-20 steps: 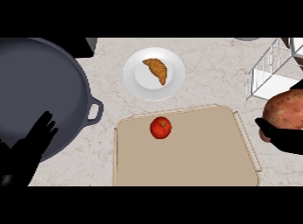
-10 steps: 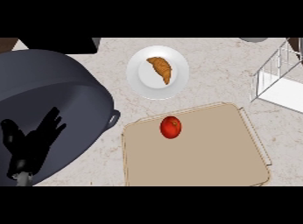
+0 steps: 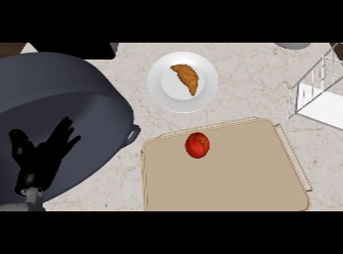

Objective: Pick the sweet potato from the tray and place it in the tiered shelf

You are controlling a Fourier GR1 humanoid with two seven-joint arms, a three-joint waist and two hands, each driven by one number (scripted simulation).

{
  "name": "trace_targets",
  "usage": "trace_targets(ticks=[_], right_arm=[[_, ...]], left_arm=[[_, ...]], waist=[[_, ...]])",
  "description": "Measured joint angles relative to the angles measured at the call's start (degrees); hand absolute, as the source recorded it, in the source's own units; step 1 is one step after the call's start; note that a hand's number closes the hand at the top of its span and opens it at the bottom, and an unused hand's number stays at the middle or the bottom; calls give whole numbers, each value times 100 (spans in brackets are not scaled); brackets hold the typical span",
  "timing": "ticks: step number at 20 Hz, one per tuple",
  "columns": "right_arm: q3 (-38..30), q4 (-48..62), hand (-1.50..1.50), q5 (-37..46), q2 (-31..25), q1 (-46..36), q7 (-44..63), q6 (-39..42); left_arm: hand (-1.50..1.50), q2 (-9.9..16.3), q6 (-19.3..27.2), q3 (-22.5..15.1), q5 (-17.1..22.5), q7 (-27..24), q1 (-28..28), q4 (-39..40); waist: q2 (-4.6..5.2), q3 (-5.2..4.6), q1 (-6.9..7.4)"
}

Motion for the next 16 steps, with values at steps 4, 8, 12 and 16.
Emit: trace_targets(ticks=[4,8,12,16], right_arm=[[77,709,150,-18,-179,-236,-393,220],[226,1461,150,127,-305,-433,-978,331],[375,2235,150,428,-326,-499,-1756,236],[530,2841,150,737,-264,-655,-2264,36]], left_arm=[[0,-18,-16,40,-33,73,-98,52],[0,-116,51,-12,-144,83,-110,-6],[0,-126,8,28,-168,62,-136,30],[0,-212,44,12,-225,103,-185,7]], waist=[[3,1,15],[13,-6,40],[20,-5,55],[20,-5,61]])
